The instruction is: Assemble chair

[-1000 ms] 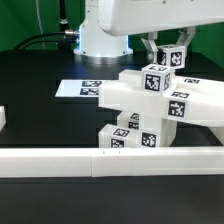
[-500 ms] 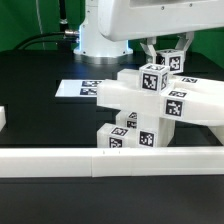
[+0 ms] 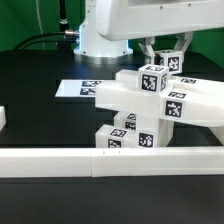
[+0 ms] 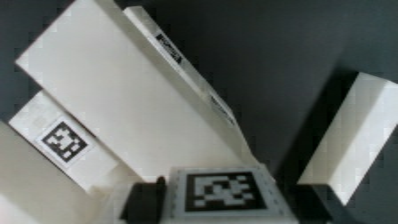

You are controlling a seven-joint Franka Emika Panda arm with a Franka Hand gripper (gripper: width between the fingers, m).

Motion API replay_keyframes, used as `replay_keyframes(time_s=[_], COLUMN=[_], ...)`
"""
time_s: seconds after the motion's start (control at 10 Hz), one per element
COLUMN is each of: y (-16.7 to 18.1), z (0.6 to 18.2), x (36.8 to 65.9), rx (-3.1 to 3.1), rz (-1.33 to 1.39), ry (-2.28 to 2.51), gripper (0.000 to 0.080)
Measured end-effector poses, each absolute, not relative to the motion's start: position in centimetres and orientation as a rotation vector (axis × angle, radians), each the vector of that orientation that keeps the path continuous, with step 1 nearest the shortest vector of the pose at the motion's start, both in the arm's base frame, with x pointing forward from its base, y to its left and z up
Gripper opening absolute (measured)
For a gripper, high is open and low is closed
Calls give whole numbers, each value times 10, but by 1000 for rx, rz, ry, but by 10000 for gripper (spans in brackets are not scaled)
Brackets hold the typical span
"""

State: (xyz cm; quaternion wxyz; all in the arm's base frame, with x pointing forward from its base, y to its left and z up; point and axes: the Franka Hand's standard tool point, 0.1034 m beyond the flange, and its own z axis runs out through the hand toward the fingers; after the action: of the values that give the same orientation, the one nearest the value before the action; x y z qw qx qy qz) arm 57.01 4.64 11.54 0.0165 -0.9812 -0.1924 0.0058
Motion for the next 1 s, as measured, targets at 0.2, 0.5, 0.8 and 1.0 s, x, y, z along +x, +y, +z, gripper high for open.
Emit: replay_keyframes(time_s=[0.2, 0.5, 0.8, 1.0], y=[46, 47, 47, 48], z=[115, 115, 115, 115], x=[570, 570, 570, 570], rx=[-3055, -3083, -3098, -3047], rz=[19, 21, 6, 3], ry=[-573, -386, 78, 458], gripper=[284, 284, 284, 284])
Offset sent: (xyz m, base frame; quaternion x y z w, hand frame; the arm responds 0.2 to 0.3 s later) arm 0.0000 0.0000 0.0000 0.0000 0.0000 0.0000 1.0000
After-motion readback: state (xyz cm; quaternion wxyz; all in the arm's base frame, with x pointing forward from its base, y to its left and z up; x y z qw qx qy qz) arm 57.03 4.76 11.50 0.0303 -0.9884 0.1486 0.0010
